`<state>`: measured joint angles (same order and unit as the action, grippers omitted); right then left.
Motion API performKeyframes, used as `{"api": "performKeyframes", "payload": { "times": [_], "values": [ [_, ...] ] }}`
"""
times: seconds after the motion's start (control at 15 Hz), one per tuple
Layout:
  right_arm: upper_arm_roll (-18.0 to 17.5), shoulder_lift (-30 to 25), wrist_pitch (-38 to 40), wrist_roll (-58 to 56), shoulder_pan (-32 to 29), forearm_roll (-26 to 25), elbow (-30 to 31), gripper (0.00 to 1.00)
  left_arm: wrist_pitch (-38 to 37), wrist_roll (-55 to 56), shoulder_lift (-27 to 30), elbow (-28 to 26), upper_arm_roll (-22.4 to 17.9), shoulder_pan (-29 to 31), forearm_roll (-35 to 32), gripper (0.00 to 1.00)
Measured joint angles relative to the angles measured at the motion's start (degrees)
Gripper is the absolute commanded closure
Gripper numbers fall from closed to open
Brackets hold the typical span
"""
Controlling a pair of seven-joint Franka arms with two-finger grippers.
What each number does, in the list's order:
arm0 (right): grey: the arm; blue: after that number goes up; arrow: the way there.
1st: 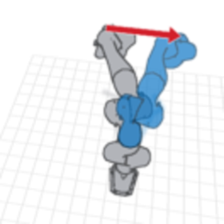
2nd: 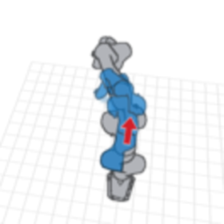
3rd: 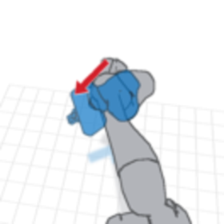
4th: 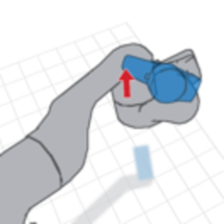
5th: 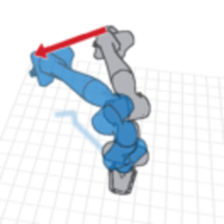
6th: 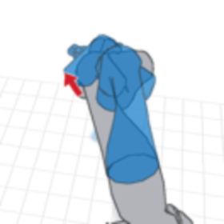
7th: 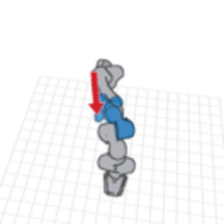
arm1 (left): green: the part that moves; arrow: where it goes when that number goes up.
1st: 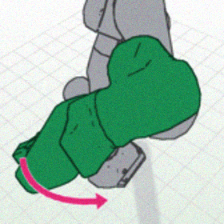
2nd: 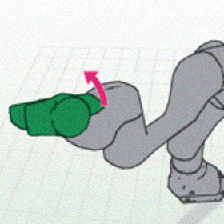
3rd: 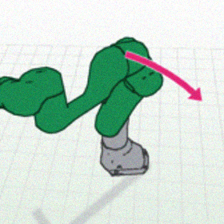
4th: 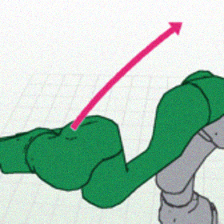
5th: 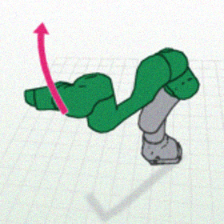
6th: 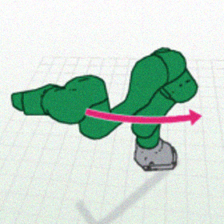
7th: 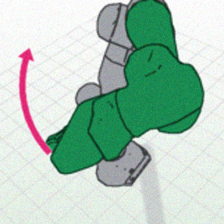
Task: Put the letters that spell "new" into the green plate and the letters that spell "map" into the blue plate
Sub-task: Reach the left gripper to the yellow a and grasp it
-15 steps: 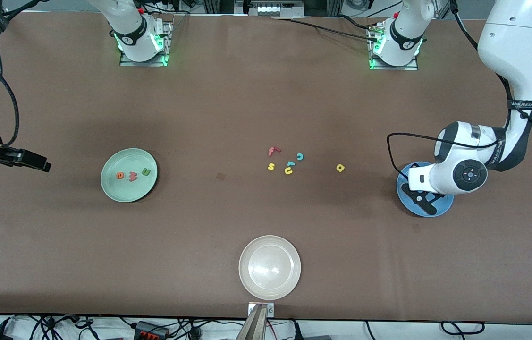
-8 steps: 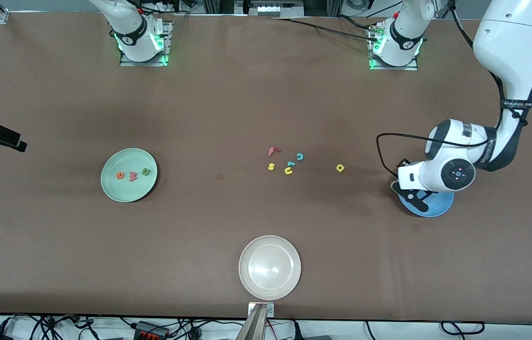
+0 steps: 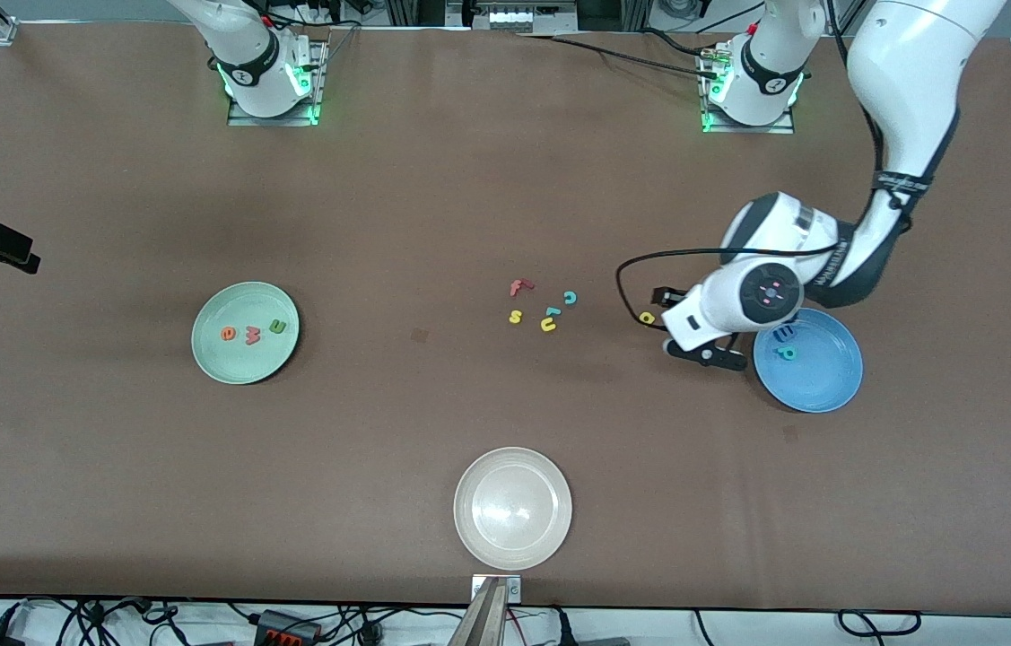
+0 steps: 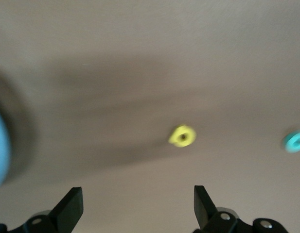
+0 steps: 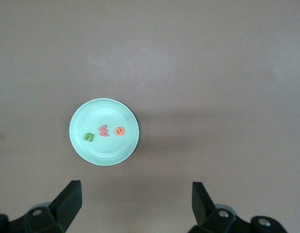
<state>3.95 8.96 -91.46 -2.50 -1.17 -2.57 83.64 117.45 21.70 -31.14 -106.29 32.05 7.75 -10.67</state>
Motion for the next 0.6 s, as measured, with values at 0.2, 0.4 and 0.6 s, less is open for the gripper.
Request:
{"api": "performKeyframes", "payload": {
  "times": [0.2,0.4,0.6],
  "values": [
    [0.06,-2.8,-0.05,-0.03,0.11,0.01,4.09,0.0,6.13,1.95,-1.57,-2.92,0.4,-2.91,-1.29,0.0],
    [0.06,-6.53,-1.27,-0.03,0.29,0.01,8.67,0.0,10.09,-1.06,-3.98,-4.81,0.4,-4.49,-11.38,0.0],
    [0.06,-10.11,-2.43,-0.02,0.43,0.01,13.37,0.0,12.92,-2.68,-6.04,-5.29,0.3,-4.45,-18.4,0.07]
  ]
}}
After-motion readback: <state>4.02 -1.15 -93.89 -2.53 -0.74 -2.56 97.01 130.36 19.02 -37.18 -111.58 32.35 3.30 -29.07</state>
